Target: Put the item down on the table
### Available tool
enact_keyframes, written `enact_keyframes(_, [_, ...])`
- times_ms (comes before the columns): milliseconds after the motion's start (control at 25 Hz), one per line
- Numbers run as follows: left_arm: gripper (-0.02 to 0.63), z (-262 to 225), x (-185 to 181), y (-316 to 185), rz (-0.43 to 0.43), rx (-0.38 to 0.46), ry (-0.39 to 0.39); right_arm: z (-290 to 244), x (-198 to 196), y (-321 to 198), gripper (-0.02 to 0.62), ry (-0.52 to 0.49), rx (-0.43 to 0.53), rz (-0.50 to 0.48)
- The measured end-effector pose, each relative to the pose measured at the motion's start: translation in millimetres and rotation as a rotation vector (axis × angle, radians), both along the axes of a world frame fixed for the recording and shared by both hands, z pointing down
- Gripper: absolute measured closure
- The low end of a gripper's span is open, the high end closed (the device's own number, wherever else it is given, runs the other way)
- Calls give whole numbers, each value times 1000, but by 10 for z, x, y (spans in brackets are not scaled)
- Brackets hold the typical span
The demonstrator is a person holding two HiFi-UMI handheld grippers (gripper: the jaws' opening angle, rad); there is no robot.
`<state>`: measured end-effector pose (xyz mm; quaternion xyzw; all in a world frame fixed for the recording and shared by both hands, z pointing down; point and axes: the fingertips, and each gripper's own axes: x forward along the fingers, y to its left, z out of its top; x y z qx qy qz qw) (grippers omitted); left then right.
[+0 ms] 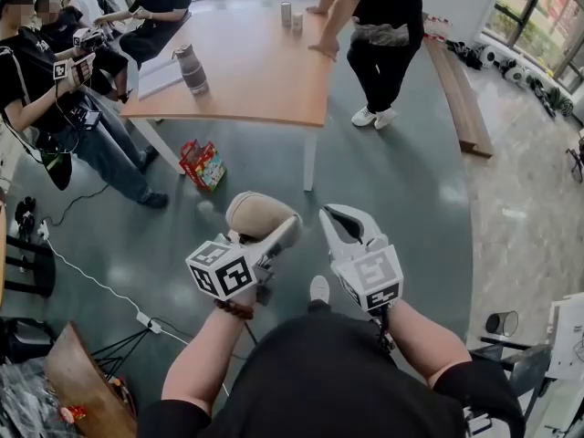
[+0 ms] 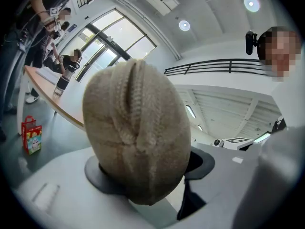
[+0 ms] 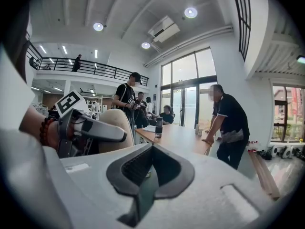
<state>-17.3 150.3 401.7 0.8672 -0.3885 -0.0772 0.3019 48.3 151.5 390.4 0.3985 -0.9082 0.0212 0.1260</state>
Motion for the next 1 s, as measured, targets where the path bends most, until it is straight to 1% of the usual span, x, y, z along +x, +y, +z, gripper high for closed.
enact_keyframes(400, [278, -31, 246, -578, -37, -17, 1, -44, 278, -558, 604, -14, -4, -38])
enact_keyframes(640, [278, -39, 374, -842, -61, -21, 2, -32, 431, -828, 604, -15, -9, -59])
enact_keyframes(1000, [278, 16, 366, -1084, -82, -41, 12, 12, 452, -1080, 604, -20, -18, -69])
